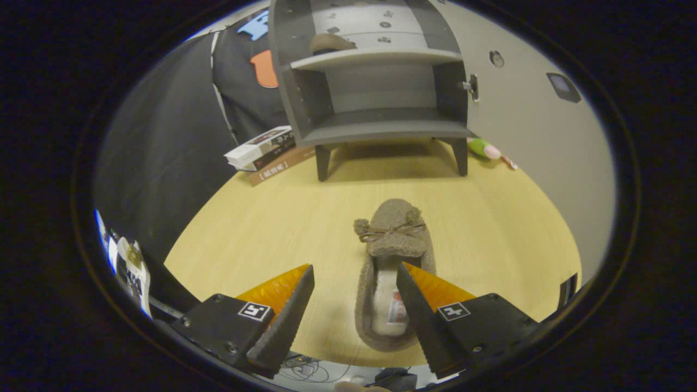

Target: Open the shoe cabinet door, grab the shoes and put them into the shoe cabinet, then close the shoe cabinet door.

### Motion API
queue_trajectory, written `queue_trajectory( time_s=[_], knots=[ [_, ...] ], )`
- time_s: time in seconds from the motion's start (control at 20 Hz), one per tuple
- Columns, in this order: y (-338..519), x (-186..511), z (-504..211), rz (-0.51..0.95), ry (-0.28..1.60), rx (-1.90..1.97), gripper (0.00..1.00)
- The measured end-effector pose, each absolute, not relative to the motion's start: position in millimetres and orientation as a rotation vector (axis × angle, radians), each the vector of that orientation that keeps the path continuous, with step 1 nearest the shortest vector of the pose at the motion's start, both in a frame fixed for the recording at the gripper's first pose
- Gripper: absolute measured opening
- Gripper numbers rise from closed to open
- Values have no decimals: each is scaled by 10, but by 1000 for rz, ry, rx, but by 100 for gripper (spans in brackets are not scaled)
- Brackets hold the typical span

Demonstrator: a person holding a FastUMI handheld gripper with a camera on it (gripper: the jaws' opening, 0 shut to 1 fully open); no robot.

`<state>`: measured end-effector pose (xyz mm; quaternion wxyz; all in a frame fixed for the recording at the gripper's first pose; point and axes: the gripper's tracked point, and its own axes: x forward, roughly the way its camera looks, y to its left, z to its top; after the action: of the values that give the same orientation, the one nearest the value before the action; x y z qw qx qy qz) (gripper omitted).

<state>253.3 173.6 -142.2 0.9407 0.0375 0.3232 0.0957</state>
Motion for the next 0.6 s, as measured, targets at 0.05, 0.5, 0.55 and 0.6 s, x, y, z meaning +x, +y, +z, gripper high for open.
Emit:
queue_trajectory(
  time_s=[0.05, 0.5, 0.55, 0.6],
  knots=[
    [1767, 2549, -1424, 197, 671, 102, 96],
    [1767, 2821, -1564, 160, 752, 108, 61],
    [1753, 2842, -1574, 153, 756, 105, 46],
    [1751, 2842, -1597, 153, 772, 96, 32]
  ],
)
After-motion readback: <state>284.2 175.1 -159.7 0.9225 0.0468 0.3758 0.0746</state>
